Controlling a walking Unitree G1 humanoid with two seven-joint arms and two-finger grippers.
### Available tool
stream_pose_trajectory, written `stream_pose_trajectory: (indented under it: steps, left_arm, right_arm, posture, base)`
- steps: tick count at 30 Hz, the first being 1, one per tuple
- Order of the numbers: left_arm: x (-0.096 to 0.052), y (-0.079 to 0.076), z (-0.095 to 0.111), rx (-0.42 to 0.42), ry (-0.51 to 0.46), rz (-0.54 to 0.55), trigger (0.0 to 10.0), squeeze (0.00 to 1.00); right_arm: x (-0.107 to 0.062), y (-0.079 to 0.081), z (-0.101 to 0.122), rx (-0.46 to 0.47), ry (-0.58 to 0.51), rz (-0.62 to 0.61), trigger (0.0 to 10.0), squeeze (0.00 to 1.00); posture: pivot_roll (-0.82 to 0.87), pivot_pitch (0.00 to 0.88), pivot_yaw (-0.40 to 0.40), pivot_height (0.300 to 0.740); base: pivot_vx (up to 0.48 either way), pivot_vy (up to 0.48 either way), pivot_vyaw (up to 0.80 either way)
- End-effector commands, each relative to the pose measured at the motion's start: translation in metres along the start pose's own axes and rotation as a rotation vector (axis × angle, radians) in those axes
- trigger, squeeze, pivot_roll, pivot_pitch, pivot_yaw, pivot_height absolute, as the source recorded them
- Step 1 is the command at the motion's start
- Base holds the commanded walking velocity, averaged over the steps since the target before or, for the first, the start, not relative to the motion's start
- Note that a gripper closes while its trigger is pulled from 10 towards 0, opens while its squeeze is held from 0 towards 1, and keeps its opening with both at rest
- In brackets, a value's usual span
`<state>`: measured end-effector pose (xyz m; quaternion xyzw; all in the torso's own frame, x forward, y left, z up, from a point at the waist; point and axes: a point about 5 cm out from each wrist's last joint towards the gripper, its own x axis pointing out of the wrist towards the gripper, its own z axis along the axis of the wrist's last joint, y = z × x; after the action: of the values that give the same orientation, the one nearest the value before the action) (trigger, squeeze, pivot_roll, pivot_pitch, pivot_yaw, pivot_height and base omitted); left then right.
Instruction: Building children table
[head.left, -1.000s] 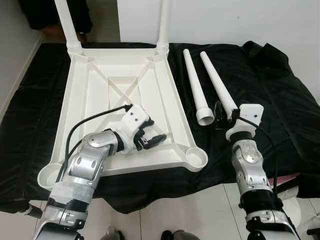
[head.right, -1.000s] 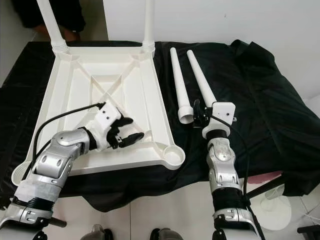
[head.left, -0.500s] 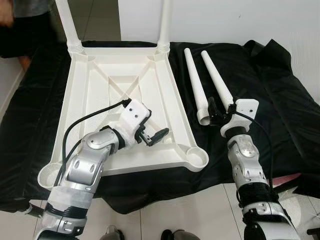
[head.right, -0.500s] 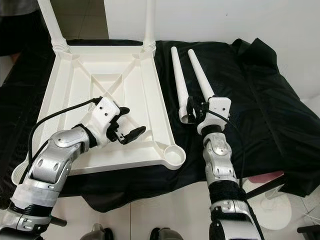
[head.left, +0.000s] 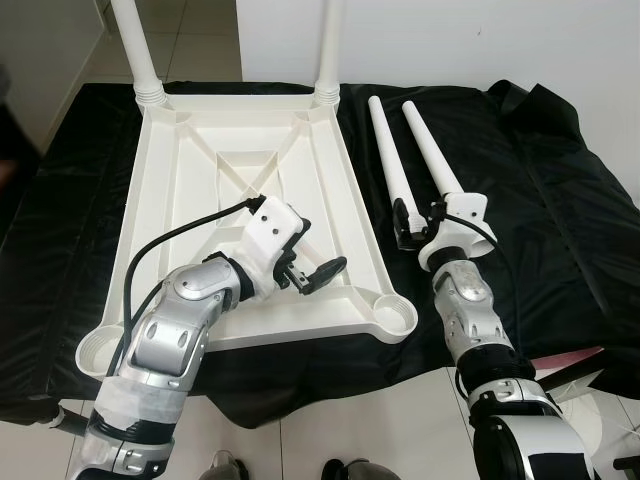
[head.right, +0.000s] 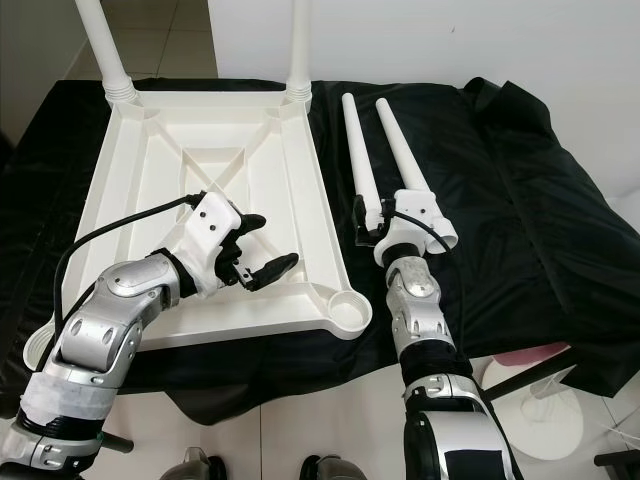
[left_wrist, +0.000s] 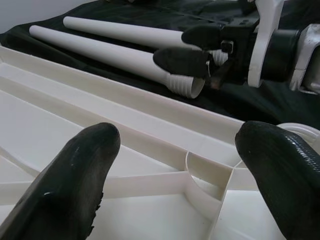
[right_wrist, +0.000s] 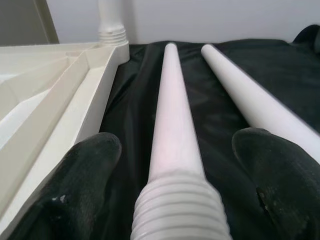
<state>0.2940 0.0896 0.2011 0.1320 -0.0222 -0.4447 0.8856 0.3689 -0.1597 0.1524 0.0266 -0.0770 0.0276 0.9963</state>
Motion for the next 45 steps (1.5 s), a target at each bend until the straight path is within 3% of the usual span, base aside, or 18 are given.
stream_pose_trajectory:
  steps: [1,10,21,33,34,36,37,38,45]
  left_arm:
    - [0.0,-0.003,-0.002,-0.006,0.009,0.02,10.0,0.0]
    - [-0.003,-0.003,-0.003,-0.002,0.035,0.039,10.0,0.0]
    - [-0.004,0.001,-0.001,0.018,0.032,0.061,10.0,0.0]
    - [-0.005,0.003,0.001,0.034,0.035,0.084,10.0,0.0]
    - [-0.005,0.004,0.002,0.036,0.034,0.088,10.0,0.0]
    - [-0.005,0.005,0.002,0.037,0.033,0.089,10.0,0.0]
    - [-0.005,0.005,0.002,0.039,0.034,0.094,10.0,0.0]
    - [-0.004,0.006,0.002,0.047,0.037,0.1,10.0,0.0]
    - [-0.004,0.008,0.003,0.076,0.04,0.12,10.0,0.0]
  right_arm:
    - [0.0,0.0,-0.008,0.016,0.05,-0.001,10.0,0.0]
    - [0.007,0.006,-0.023,0.024,0.173,0.042,10.0,0.0]
    - [0.018,0.009,-0.015,0.042,0.19,0.052,10.0,0.0]
    - [0.011,0.01,-0.032,0.047,0.288,0.052,10.0,0.0]
    - [0.011,0.011,-0.034,0.046,0.294,0.054,7.1,0.0]
    - [0.011,0.011,-0.034,0.046,0.297,0.057,7.1,0.0]
    - [0.01,0.011,-0.035,0.051,0.301,0.056,1.5,0.0]
    - [0.01,0.011,-0.036,0.057,0.306,0.052,0.0,0.0]
    - [0.008,0.009,-0.039,0.067,0.321,0.051,0.0,0.0]
  posture:
    - [0.01,0.12,-0.07,0.74]
    - [0.03,0.119,-0.084,0.74]
    - [0.04,0.113,-0.086,0.74]
    - [0.04,0.112,-0.088,0.74]
    - [0.04,0.112,-0.087,0.74]
    - [0.04,0.112,-0.087,0.74]
    - [0.04,0.112,-0.084,0.74]
    - [0.04,0.112,-0.084,0.74]
    - [0.04,0.109,-0.081,0.74]
  base:
    - [0.0,0.0,0.0]
    - [0.0,0.0,0.0]
    - [0.0,0.0,0.0]
    - [0.0,0.0,0.0]
    - [0.0,0.0,0.0]
    - [0.0,0.0,0.0]
    - [0.0,0.0,0.0]
    - [0.0,0.0,0.0]
    - [0.0,0.0,0.0]
